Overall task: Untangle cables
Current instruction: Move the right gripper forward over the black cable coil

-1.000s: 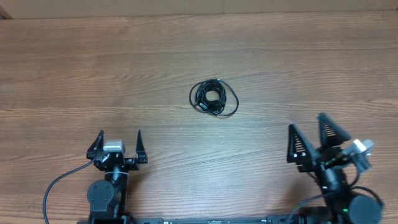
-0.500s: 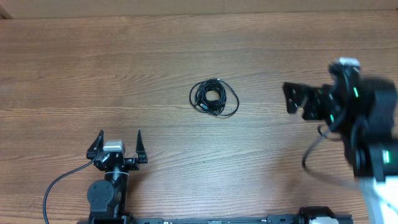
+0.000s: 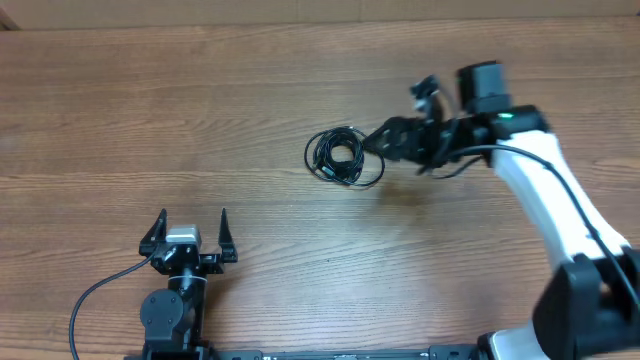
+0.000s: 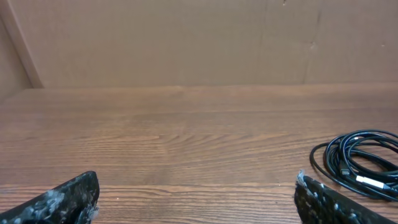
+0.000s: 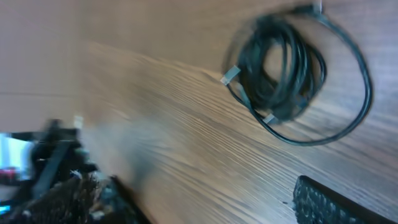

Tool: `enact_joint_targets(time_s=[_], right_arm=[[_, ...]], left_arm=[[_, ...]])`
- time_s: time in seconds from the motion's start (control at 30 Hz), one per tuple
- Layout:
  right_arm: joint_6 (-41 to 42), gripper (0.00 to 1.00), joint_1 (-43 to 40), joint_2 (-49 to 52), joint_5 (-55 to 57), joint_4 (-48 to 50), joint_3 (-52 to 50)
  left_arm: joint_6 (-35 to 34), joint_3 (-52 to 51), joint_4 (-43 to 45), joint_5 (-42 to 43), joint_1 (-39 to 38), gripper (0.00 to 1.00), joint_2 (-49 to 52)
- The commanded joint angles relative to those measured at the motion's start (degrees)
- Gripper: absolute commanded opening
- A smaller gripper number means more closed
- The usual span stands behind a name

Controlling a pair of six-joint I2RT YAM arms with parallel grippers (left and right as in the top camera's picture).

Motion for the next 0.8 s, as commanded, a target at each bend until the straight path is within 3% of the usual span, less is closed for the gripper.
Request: enact_joint_targets(time_s=[0.0, 0.13, 0.53, 0.77], right_arm=[[11.3, 1.0, 5.6, 4.4, 21.2, 1.0, 1.2], [18.6, 1.0, 9.5, 8.4, 31.9, 2.1, 1.2], [18.9, 1.0, 14.3, 11.6, 29.4, 11.4, 1.2], [20.3, 1.0, 14.4, 11.6, 28.9, 11.2, 1.2]], left_arm=[[1.1, -0.2, 0.1, -0.5, 0.3, 1.0, -0.4], [1.1, -0.2, 0.1, -0.5, 0.3, 1.0, -0.4], [1.1, -0.2, 0.1, -0.5, 0.3, 0.99, -0.4], [1.1, -0.2, 0.1, -0.5, 0.3, 1.0, -0.4]])
